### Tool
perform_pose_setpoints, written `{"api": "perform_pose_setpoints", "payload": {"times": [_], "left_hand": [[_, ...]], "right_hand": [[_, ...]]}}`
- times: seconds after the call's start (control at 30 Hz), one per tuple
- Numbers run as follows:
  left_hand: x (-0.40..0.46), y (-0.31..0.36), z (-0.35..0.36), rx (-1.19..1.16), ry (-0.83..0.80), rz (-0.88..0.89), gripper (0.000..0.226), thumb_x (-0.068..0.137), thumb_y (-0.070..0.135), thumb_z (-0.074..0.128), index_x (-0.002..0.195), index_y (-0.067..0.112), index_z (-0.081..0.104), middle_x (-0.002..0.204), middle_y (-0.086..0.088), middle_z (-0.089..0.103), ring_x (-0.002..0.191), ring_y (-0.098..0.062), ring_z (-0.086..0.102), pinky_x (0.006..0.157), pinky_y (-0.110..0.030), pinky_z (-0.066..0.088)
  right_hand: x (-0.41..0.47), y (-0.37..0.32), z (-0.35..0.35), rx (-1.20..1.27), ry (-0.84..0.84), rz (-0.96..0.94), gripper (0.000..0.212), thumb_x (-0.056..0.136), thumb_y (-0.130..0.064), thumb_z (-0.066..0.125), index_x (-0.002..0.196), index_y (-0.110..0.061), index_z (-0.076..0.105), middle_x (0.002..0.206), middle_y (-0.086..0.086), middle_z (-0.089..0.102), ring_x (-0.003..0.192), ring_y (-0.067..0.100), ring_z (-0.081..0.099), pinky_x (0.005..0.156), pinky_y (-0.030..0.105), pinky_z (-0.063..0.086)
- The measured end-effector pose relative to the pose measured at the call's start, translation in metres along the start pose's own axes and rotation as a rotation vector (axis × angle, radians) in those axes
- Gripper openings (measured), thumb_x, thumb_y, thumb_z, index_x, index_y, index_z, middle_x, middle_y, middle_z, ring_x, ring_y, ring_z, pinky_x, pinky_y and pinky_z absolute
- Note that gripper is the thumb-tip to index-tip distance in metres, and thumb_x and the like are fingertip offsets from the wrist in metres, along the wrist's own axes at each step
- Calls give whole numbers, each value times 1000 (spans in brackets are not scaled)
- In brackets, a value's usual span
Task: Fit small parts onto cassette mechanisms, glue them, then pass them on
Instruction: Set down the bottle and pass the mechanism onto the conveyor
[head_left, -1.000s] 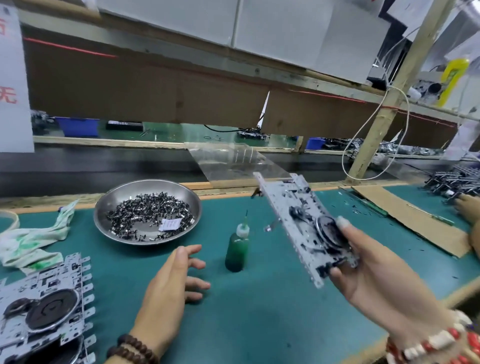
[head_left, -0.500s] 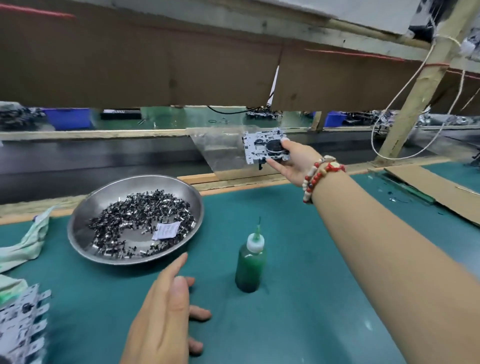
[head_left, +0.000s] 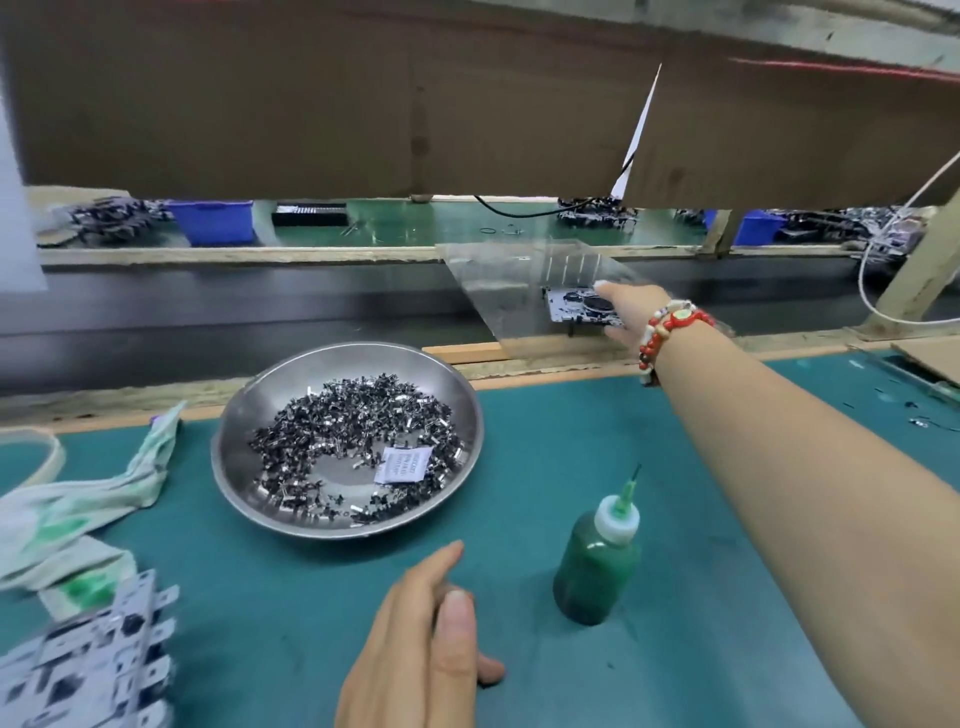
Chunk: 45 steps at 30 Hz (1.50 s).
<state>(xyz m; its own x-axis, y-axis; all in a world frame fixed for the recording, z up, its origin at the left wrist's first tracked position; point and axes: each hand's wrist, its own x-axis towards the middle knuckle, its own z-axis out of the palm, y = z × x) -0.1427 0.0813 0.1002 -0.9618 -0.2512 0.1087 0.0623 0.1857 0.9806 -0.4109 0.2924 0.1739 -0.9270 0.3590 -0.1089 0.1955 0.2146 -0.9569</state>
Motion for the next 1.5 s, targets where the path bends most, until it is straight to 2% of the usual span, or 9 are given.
{"api": "perform_pose_setpoints", "payload": {"times": [0.13, 0.23, 0.53, 0.7, 0.83, 1.0, 1.2, 1.3, 1.5], "left_hand": [[-6, 5, -4, -24, -20, -11, 43, 59, 69, 29, 93, 63, 56, 90, 20, 62, 48, 0, 59, 41, -12, 39], [-11, 9, -7, -3, -72, 10, 43, 78, 62, 23, 97, 43, 57, 92, 5, 62, 44, 3, 54, 40, -11, 41], [-14, 13, -12, 28, -191, 58, 14, 96, 29, 37, 96, 37, 49, 100, 3, 54, 58, 2, 58, 48, -15, 47], [-19, 24, -21, -10, -162, 58, 27, 99, 22, 35, 121, 19, 50, 107, -3, 50, 68, -4, 59, 57, -22, 52], [-34, 51, -46, 63, -153, 272, 29, 97, 16, 42, 125, 19, 50, 110, -1, 51, 82, -8, 62, 77, -29, 53], [-28, 85, -103, 662, -158, 643, 50, 87, 32, 58, 133, 21, 42, 129, -1, 39, 118, -16, 38, 104, -28, 29], [0, 79, -161, 1301, -523, 116, 123, 57, 71, 68, 144, 39, -11, 155, 7, -11, 142, -23, -10, 109, -59, 8], [10, 69, -168, 1380, -668, 8, 131, 56, 67, 73, 144, 36, -19, 156, -4, -14, 143, -29, -9, 113, -52, 7], [24, 61, -172, 1314, -747, -61, 133, 55, 60, 79, 144, 36, -18, 155, -6, 0, 143, -24, 8, 116, -42, 16]], "right_hand": [[-19, -2, -10, -213, 81, -123, 52, 92, -23, 56, 139, -7, 41, 140, 10, 45, 122, 24, 48, 106, 37, 38], [-57, 1, -14, -108, -3, -166, 39, 93, -8, 52, 132, -6, 49, 134, 11, 49, 115, 22, 51, 103, 39, 43], [-207, 33, -50, 54, -182, -114, 38, 92, 13, 35, 115, -11, 53, 119, 5, 50, 99, 16, 49, 81, 32, 45], [-287, 74, -42, 21, 29, -187, 32, 88, 8, 39, 99, -20, 50, 110, 4, 46, 82, 19, 49, 79, 32, 41], [-336, 66, -11, 65, -101, -349, 34, 85, 9, 47, 87, -25, 47, 91, -5, 49, 81, 17, 51, 78, 29, 40], [-350, 44, 29, -75, -438, -355, 27, 86, 4, 51, 90, -23, 52, 95, -4, 54, 71, 6, 49, 78, 29, 46], [-341, 37, 53, -237, -466, -368, 24, 89, -3, 51, 103, -22, 53, 111, 0, 55, 76, 8, 50, 79, 25, 45], [-326, 35, 56, -362, -428, -416, 29, 90, -2, 47, 112, -17, 56, 117, 2, 56, 75, 6, 50, 70, 16, 40], [-295, 11, 77, -579, -424, -530, 33, 91, -3, 45, 115, -16, 62, 118, -3, 63, 103, 11, 56, 84, 11, 34]]}}
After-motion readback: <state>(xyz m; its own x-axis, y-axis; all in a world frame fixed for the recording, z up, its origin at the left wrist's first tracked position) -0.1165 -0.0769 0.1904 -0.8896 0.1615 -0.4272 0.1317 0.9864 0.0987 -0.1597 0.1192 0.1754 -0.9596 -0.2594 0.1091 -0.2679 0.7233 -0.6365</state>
